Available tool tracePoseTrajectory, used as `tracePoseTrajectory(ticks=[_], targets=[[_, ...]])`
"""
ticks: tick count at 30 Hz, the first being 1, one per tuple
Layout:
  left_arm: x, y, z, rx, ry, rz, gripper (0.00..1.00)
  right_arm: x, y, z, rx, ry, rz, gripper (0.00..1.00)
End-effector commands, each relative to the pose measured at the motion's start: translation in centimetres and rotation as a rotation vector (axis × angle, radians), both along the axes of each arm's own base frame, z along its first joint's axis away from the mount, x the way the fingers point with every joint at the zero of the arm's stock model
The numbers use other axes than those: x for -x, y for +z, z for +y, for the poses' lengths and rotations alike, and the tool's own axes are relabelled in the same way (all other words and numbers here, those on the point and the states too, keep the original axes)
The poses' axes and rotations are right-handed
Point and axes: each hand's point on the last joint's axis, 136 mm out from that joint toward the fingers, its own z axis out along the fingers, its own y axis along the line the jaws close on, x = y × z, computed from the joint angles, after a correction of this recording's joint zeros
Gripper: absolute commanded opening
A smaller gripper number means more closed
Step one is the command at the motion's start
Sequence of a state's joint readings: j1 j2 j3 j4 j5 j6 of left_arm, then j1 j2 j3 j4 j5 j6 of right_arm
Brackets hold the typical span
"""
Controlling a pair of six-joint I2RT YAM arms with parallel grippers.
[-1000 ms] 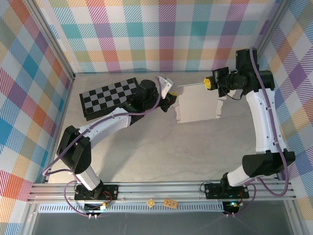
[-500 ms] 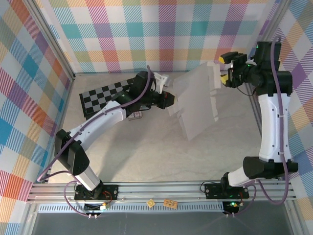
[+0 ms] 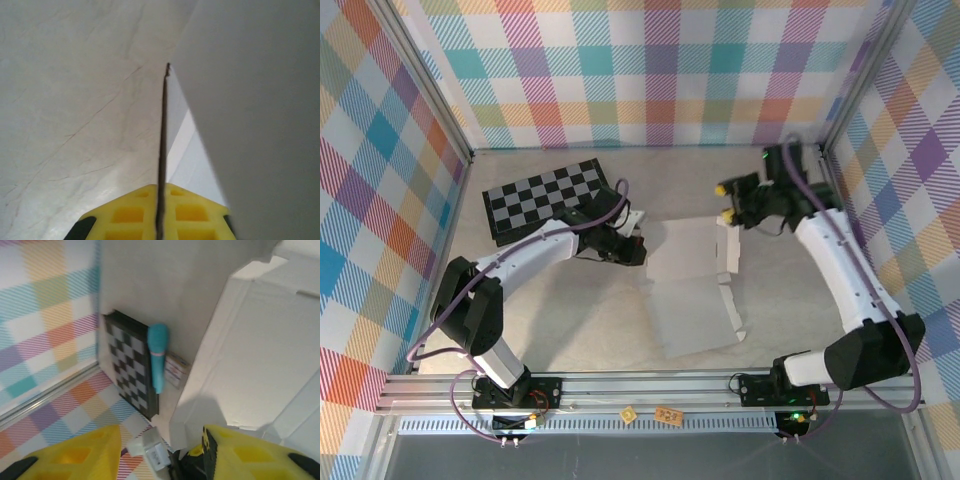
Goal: Fold the paper box
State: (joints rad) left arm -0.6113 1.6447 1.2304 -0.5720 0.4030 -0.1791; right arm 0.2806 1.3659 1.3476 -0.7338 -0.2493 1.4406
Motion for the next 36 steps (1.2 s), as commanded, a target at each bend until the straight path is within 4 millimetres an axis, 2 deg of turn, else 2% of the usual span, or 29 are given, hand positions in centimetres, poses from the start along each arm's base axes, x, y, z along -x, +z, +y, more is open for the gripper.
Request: tracePoseTrajectory(ticks=[1,7,14,30,36], targets=[[-1.8,0.8,0.2,0.004,-0.022,-0.154,0.00,-1.7,1.2,3.4,-0.141,-0.051,-0.116,0.46],[-2.0,0.8,0.2,0.016,-0.014,-0.171,0.00,-2.3,-2.6,5.7,-0.125,-0.017,0.035,0.41],[-2.3,1.3,0.3,0.026,0.029,-0.181,0.00,-1.4,-4.3,6.2,-0.059,-0.059,0.195,0.44],[-2.5,2.5,0.1,0.049,0.058,-0.218,0.00,-3.8,-6.4,7.0,0.001,-0.101,0.229,0.44],[-2.6,2.8,0.0,0.051,0.055,-0.228,0.00,-4.2,-6.9,7.7,-0.006,-0.075,0.225,0.29]])
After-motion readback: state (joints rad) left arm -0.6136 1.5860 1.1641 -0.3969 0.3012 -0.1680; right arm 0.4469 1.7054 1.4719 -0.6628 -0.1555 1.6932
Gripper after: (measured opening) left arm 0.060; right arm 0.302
